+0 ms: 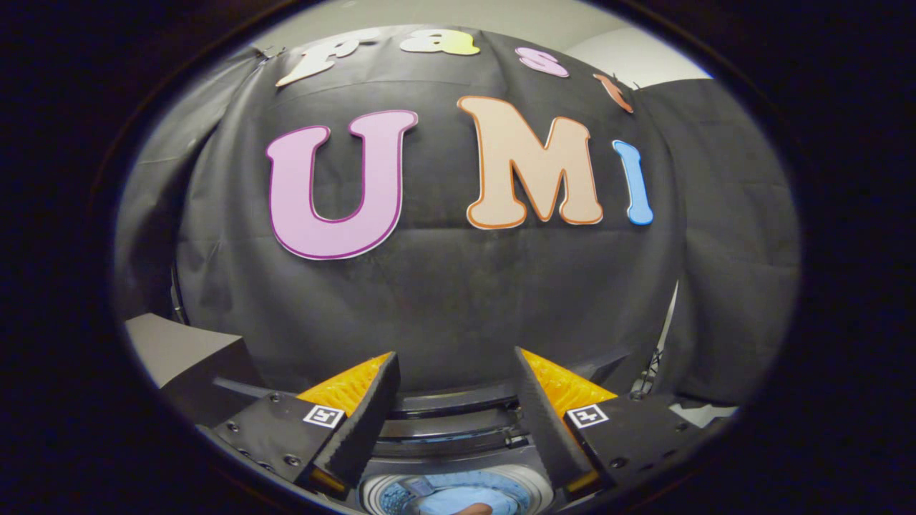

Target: Put the clothes into the washing machine and then close the washing machine lid.

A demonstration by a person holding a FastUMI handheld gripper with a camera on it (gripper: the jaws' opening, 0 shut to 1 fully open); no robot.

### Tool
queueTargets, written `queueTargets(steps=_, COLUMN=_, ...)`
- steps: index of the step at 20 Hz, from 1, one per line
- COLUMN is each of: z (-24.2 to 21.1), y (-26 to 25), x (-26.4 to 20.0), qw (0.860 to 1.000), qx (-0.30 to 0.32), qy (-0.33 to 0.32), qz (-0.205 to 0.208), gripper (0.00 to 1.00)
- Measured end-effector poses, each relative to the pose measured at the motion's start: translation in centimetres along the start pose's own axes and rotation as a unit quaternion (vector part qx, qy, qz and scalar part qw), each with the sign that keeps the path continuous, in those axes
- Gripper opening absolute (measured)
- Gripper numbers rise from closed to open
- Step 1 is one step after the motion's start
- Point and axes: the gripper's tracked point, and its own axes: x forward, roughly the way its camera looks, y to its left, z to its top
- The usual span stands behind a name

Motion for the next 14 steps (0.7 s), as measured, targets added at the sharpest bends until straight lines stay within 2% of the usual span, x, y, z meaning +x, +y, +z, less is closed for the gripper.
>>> queueTargets(steps=14, z=-1.1, y=-0.8, x=-2.7, qw=1.000, qx=-0.008, qy=0.006, qz=-0.009, gripper=0.97)
